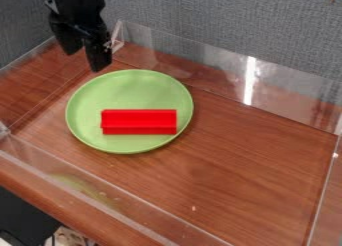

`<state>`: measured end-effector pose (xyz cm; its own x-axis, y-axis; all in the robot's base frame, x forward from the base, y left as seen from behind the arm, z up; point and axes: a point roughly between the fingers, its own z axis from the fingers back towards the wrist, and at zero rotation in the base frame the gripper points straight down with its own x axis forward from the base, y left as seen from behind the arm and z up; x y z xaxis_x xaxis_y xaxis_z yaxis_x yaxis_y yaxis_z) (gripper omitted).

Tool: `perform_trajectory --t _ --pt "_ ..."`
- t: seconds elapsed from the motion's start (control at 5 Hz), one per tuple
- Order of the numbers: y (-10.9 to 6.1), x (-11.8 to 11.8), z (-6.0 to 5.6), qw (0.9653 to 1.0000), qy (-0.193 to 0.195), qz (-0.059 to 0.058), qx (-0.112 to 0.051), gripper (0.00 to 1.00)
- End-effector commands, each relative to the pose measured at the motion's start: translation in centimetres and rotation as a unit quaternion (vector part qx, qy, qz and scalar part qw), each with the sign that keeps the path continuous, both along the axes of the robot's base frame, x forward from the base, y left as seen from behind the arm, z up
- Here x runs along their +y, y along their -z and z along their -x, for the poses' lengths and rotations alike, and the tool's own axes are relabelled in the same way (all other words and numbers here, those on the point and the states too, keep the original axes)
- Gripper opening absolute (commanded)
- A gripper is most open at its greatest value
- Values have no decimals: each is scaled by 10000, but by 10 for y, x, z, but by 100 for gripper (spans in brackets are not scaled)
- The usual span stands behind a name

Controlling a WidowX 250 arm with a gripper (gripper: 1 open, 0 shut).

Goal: Put the red object on the green plate

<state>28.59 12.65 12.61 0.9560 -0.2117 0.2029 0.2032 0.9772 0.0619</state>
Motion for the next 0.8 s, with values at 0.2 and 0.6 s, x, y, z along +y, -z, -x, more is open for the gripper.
perform_trajectory --t 0.2,0.6 --pt "-5 -3 -5 9996 -189 -123 -163 100" --pt "-37 -7 -9 9984 -545 -78 -141 100"
